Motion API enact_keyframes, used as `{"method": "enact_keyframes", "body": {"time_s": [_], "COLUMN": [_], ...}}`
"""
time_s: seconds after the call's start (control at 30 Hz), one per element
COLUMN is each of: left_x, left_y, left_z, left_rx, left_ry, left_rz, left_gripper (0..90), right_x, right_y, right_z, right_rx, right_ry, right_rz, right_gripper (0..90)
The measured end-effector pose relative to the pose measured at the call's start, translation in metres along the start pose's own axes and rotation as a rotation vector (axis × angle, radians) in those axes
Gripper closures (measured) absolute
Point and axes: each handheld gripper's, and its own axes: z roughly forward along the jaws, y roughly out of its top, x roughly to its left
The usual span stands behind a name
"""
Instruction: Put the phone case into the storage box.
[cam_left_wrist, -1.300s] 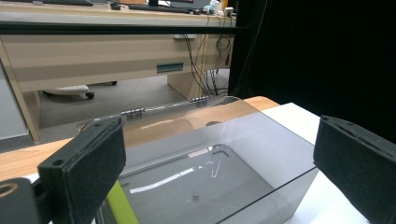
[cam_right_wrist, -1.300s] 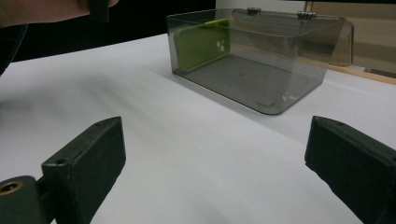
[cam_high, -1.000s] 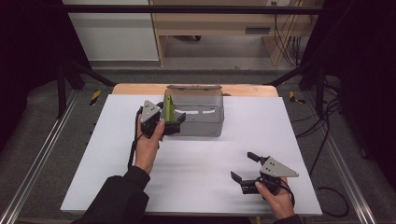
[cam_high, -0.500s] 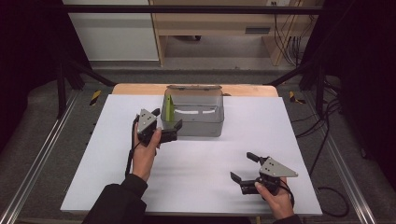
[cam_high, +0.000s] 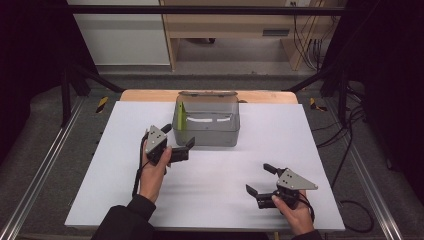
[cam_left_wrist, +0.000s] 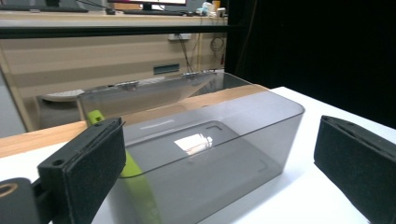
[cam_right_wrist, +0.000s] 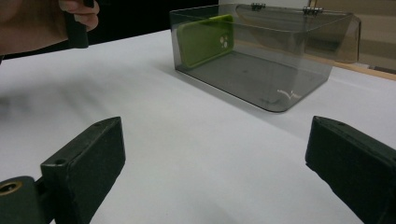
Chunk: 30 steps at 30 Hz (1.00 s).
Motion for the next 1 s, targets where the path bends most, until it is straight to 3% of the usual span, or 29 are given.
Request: {"method": "enact_keyframes", "body": {"time_s": [0.3,0.63,1.0], "left_x": [-0.009,-0.022,-0.024], "left_y": [-0.001,-0.004,-0.010], "left_z": [-0.005,-0.013,-0.024], "left_rx": [-0.011,-0.015,-0.028], "left_ry": [-0.025,-0.053,-0.056], "left_rz": [0.000,0.031,0.040], "left_gripper": [2.0,2.0,2.0], "right_x": [0.000,0.000,0.000], "right_y": [0.000,0.000,0.000], "right_z": [0.000,0.000,0.000], "right_rx": [0.000,0.000,0.000], "right_ry": [-0.001,0.002,0.000], "right_rz": [-0.001,-0.001,-0.002], "right_gripper": [4.9,4.8,4.8]}}
